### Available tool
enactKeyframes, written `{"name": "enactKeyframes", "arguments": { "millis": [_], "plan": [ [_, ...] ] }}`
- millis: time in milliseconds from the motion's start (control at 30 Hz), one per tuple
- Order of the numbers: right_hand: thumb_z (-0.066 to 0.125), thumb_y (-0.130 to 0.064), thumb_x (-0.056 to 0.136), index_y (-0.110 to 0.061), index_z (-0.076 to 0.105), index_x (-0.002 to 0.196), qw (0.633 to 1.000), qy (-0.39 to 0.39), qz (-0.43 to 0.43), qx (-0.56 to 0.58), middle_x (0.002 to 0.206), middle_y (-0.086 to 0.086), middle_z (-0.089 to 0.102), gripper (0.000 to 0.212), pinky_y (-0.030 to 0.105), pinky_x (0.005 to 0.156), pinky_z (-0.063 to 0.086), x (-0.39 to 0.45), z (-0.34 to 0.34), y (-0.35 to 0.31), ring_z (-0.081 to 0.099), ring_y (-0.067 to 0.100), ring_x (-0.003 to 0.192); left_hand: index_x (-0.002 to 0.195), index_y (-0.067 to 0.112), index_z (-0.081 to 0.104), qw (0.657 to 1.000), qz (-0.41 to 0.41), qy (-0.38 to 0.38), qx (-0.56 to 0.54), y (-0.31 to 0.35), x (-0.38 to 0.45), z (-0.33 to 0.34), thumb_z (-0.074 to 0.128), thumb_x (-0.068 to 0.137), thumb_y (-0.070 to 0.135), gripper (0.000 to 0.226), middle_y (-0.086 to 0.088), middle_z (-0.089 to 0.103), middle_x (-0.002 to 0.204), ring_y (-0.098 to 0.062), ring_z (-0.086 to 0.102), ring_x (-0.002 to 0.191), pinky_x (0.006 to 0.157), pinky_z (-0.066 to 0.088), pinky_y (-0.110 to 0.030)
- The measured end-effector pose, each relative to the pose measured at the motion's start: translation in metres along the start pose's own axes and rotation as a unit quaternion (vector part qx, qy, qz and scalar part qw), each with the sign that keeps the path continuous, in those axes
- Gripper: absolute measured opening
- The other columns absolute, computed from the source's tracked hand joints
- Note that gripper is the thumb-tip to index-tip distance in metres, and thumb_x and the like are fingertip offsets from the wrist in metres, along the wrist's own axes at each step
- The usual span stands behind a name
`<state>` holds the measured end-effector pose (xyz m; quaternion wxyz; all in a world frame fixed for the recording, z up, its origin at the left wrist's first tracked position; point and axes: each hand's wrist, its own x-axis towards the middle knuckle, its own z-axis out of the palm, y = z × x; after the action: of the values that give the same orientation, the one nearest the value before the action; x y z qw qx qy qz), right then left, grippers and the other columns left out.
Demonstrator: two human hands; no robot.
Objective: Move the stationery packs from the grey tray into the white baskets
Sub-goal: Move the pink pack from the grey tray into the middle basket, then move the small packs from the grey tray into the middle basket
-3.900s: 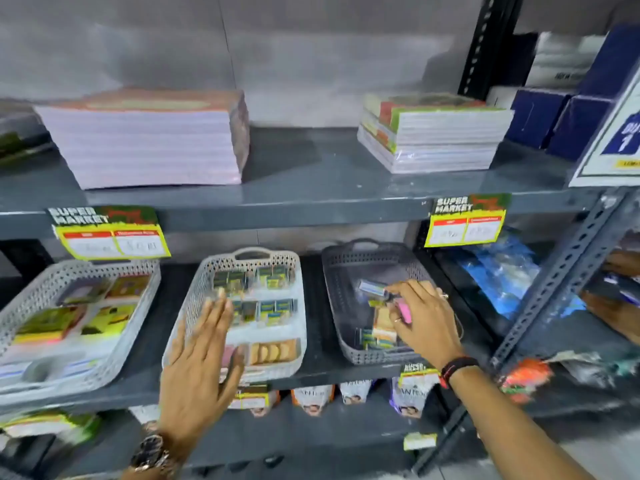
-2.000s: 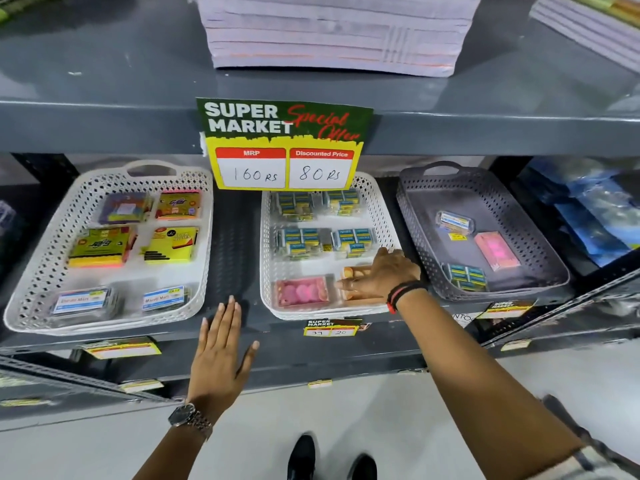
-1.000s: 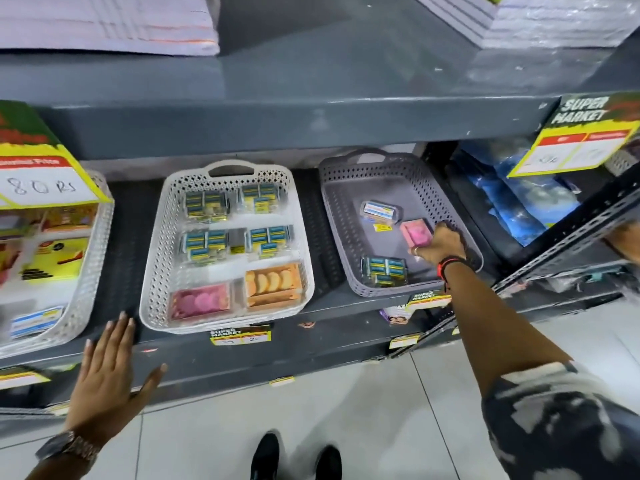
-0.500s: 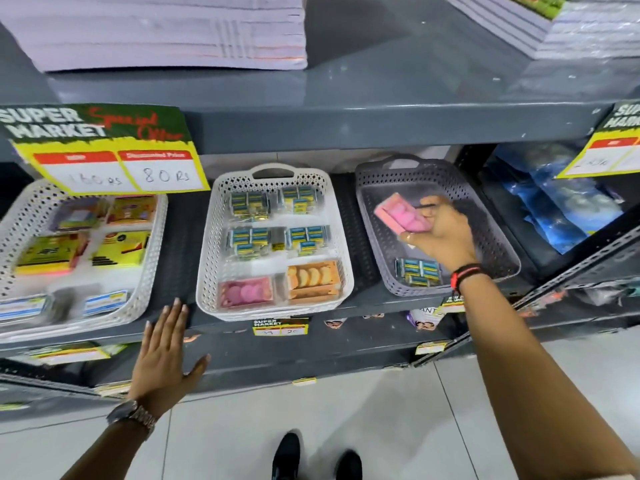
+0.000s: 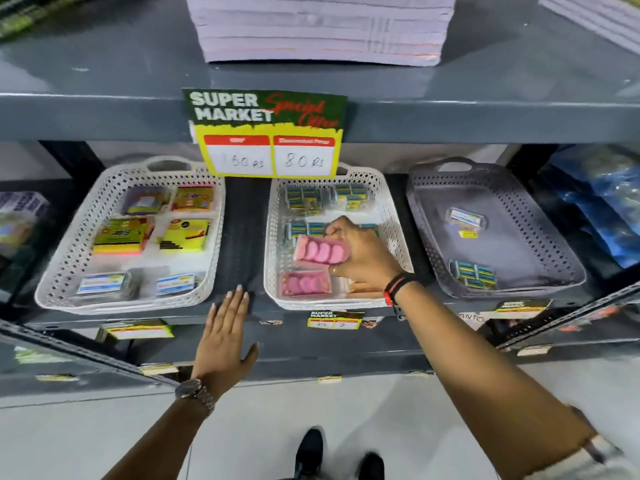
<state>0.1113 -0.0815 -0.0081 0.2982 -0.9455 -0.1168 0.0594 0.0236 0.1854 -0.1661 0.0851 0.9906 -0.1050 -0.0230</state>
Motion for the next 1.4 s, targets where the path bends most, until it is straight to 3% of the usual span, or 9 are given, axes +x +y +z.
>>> {"name": "enactKeyframes", "arguments": {
  "millis": [367, 500, 633, 733, 800, 967, 1033, 1133, 1400],
  "plan": [
    [0.074, -0.005, 0.069, -0.016, 0.046, 0.120, 0.992, -0.113, 0.007, -0.062, 0.124, 0.008, 0.061, 0.060, 0.033, 0.079, 0.050, 0.007, 0.038, 0.005, 0.058, 0.028, 0.110, 0.152, 0.012, 0.011, 1.000, 0.013, -0.003, -0.018, -0.002, -0.002, 0.000, 0.057, 0.072, 0.039, 0.096, -0.006, 0.011, 0.161, -0.021, 0.011, 0.148, 0.121, 0.000, -0.036],
    [0.074, -0.008, 0.073, -0.017, 0.045, 0.130, 0.991, -0.136, 0.005, -0.008, 0.138, 0.006, 0.053, 0.065, 0.034, 0.095, 0.048, 0.003, 0.030, 0.013, 0.053, 0.025, 0.121, 0.151, 0.010, 0.015, 1.000, 0.013, 0.009, -0.011, -0.003, -0.002, 0.003, 0.050, 0.073, 0.042, 0.091, -0.006, 0.013, 0.161, -0.021, 0.011, 0.148, 0.121, 0.004, -0.038],
    [0.069, -0.008, 0.078, -0.013, 0.058, 0.117, 0.997, 0.008, 0.018, 0.069, 0.124, 0.004, 0.064, 0.041, 0.029, 0.099, 0.047, -0.004, -0.006, 0.037, 0.060, 0.018, 0.114, 0.150, 0.009, 0.019, 0.999, 0.016, 0.035, -0.021, -0.005, 0.000, 0.009, 0.047, 0.072, 0.044, 0.091, -0.008, 0.018, 0.160, -0.024, 0.015, 0.147, 0.121, 0.008, -0.041],
    [0.067, -0.007, 0.077, -0.010, 0.065, 0.103, 0.981, 0.165, 0.086, 0.050, 0.106, 0.006, 0.072, 0.026, 0.027, 0.094, 0.049, -0.016, -0.042, 0.083, 0.065, 0.016, 0.098, 0.150, 0.009, 0.019, 0.999, 0.015, 0.046, -0.025, -0.001, 0.000, 0.011, 0.044, 0.071, 0.047, 0.091, -0.009, 0.019, 0.159, -0.025, 0.016, 0.147, 0.120, 0.010, -0.044],
    [0.066, -0.008, 0.079, -0.009, 0.065, 0.103, 0.969, 0.192, 0.158, 0.013, 0.107, 0.009, 0.071, 0.025, 0.030, 0.093, 0.048, -0.026, -0.064, 0.121, 0.065, 0.021, 0.099, 0.150, 0.008, 0.020, 0.998, 0.009, 0.050, -0.028, 0.000, 0.000, 0.012, 0.043, 0.070, 0.048, 0.091, -0.009, 0.022, 0.158, -0.026, 0.018, 0.146, 0.120, 0.009, -0.044],
    [0.068, -0.010, 0.078, -0.016, 0.058, 0.108, 0.946, 0.067, 0.311, -0.057, 0.122, 0.010, 0.061, 0.032, 0.038, 0.099, 0.046, -0.045, -0.095, 0.208, 0.056, 0.031, 0.117, 0.148, 0.006, 0.024, 0.998, 0.002, 0.051, -0.024, 0.004, 0.000, 0.010, 0.042, 0.070, 0.048, 0.091, -0.012, 0.026, 0.157, -0.023, 0.015, 0.147, 0.120, 0.006, -0.042],
    [0.069, -0.008, 0.077, -0.014, 0.053, 0.121, 0.945, -0.021, 0.303, -0.120, 0.128, 0.012, 0.057, 0.047, 0.037, 0.101, 0.045, -0.048, -0.098, 0.223, 0.053, 0.031, 0.120, 0.148, 0.006, 0.025, 0.998, -0.002, 0.051, -0.023, 0.006, 0.001, 0.010, 0.041, 0.070, 0.049, 0.090, -0.011, 0.025, 0.157, -0.018, 0.010, 0.148, 0.120, 0.006, -0.041],
    [0.067, -0.003, 0.076, -0.015, 0.047, 0.132, 0.933, -0.120, 0.274, -0.202, 0.134, 0.013, 0.052, 0.061, 0.037, 0.104, 0.044, -0.049, -0.097, 0.227, 0.051, 0.031, 0.123, 0.148, 0.006, 0.026, 0.998, -0.009, 0.052, -0.017, 0.009, 0.002, 0.008, 0.042, 0.070, 0.050, 0.090, -0.011, 0.026, 0.157, -0.026, 0.019, 0.146, 0.120, 0.009, -0.044],
    [0.070, -0.002, 0.069, -0.013, 0.055, 0.121, 0.934, -0.141, 0.248, -0.213, 0.124, 0.011, 0.056, 0.055, 0.036, 0.100, 0.046, -0.042, -0.102, 0.231, 0.054, 0.028, 0.116, 0.149, 0.006, 0.022, 0.999, -0.020, 0.027, 0.002, 0.012, 0.002, 0.005, 0.042, 0.071, 0.055, 0.095, -0.010, 0.021, 0.158, -0.028, 0.018, 0.146, 0.121, 0.003, -0.041]
  ]
}}
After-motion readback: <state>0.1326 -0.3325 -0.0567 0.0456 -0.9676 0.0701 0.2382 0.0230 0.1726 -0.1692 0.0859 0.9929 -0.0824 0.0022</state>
